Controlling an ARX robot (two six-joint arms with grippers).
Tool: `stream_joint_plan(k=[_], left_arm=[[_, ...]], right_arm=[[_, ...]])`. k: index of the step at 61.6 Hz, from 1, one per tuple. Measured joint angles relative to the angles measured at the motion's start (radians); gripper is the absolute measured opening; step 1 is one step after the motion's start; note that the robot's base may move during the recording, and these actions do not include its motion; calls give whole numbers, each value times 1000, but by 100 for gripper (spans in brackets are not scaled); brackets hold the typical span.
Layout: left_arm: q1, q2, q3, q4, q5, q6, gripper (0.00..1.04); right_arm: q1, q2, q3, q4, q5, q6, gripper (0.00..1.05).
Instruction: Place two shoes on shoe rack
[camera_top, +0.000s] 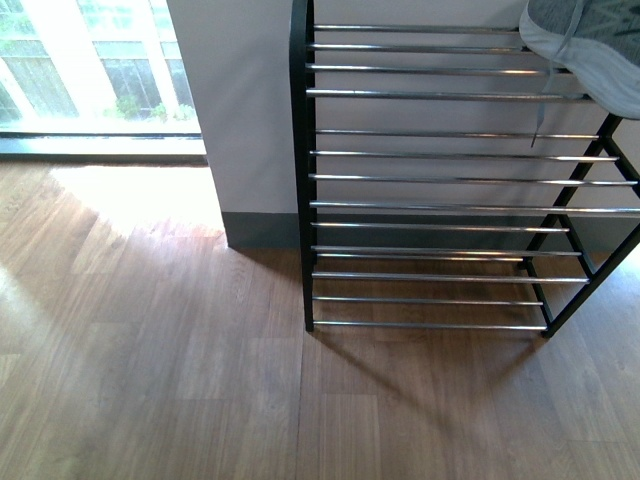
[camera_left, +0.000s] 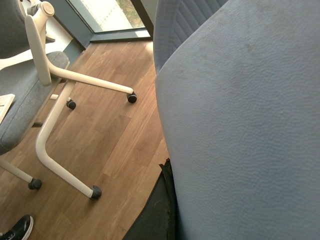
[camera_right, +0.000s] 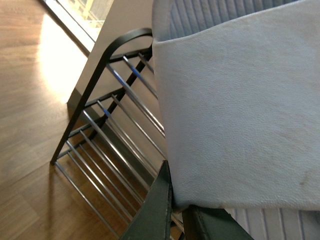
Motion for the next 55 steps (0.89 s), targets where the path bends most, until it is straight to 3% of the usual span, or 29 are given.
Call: stream_joint_plan(k=[8,12,24,35,55], left_arm=[[0,0,0,0,0,0,2],[0,0,0,0,0,0,2],[0,0,0,0,0,0,2],[0,0,0,0,0,0,2],[0,0,0,0,0,0,2]], right_arm=[[51,18,19,41,203,268,2],[70,51,61,15,208,435,2],[156,304,297,3,200,754,2],[204,555,545,-37,237,822,2],[212,1051,1040,-295,354,815,2]])
